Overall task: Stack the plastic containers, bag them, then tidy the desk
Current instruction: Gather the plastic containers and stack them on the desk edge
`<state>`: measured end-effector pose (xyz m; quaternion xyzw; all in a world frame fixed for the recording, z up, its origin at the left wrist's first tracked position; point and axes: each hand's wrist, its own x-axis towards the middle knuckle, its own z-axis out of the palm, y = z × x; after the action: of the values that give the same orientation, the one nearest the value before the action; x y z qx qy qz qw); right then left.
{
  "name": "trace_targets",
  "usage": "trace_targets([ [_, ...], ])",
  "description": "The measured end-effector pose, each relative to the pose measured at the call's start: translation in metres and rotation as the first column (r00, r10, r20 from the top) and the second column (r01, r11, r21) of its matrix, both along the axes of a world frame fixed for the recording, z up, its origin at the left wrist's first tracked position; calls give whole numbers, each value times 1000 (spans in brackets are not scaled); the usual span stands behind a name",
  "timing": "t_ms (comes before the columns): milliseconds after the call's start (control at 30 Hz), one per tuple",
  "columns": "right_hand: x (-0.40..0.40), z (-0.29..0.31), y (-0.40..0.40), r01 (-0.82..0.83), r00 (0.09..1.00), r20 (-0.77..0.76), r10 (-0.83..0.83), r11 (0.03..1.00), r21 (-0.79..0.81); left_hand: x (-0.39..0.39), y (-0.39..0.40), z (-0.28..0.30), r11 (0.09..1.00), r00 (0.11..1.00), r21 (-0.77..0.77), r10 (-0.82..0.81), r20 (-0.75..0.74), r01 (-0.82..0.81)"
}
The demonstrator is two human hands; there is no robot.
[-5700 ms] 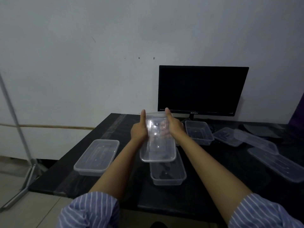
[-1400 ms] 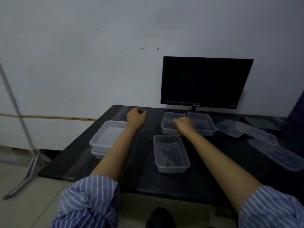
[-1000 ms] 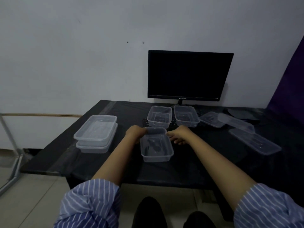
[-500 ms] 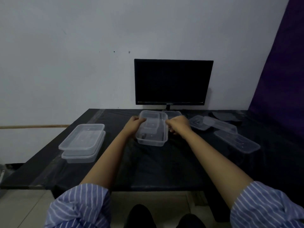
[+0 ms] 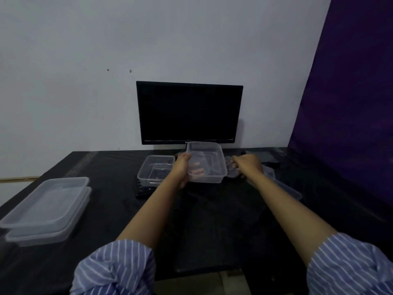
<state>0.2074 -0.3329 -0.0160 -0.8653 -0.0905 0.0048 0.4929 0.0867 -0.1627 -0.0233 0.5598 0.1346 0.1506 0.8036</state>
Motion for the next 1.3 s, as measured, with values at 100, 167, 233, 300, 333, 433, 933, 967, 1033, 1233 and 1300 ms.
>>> trace_targets([
  [100, 24, -16, -21, 47, 999, 14, -45, 987, -153, 21, -7, 1, 1000, 1000, 0, -3, 13, 3],
  [167, 34, -28, -32, 53, 998, 37, -46, 975, -216, 31, -8, -1, 1000, 1000, -3, 1, 12, -1],
  [233, 43, -35, -39, 62, 997, 54, -50, 963, -261, 43, -9, -3, 1000, 1000, -7, -2, -3, 2],
  [300, 53, -39, -42, 99, 992, 110, -66, 939, -330, 52, -8, -5, 1000, 1000, -13, -11, -20, 11],
  [333, 57, -41, -42, 114, 988, 143, -63, 917, -382, 56, -8, -5, 1000, 1000, -18, -16, -24, 16],
  [433, 68, -50, -41, 116, 975, 222, -4, 863, -491, 69, -4, -9, 999, 999, -20, -35, -33, 35],
  [933, 94, -40, -45, 249, 724, 665, 186, 828, -503, 90, 11, -15, 999, 999, 8, 50, -15, -50],
  [967, 93, -33, -44, 255, 671, 717, 189, 849, -462, 90, 13, -14, 998, 998, 17, 63, 1, -63],
  [1033, 86, -15, -38, 219, 592, 795, 136, 921, -321, 89, 15, -14, 994, 994, 33, 103, 38, -104],
  [1233, 56, 36, -2, 14, 677, 727, -114, 990, 142, 74, 24, -5, 983, 979, 0, 185, 84, -186],
  [1300, 47, 46, 10, -41, 680, 720, -140, 973, 228, 65, 30, -4, 978, 973, 6, 207, 101, -209],
])
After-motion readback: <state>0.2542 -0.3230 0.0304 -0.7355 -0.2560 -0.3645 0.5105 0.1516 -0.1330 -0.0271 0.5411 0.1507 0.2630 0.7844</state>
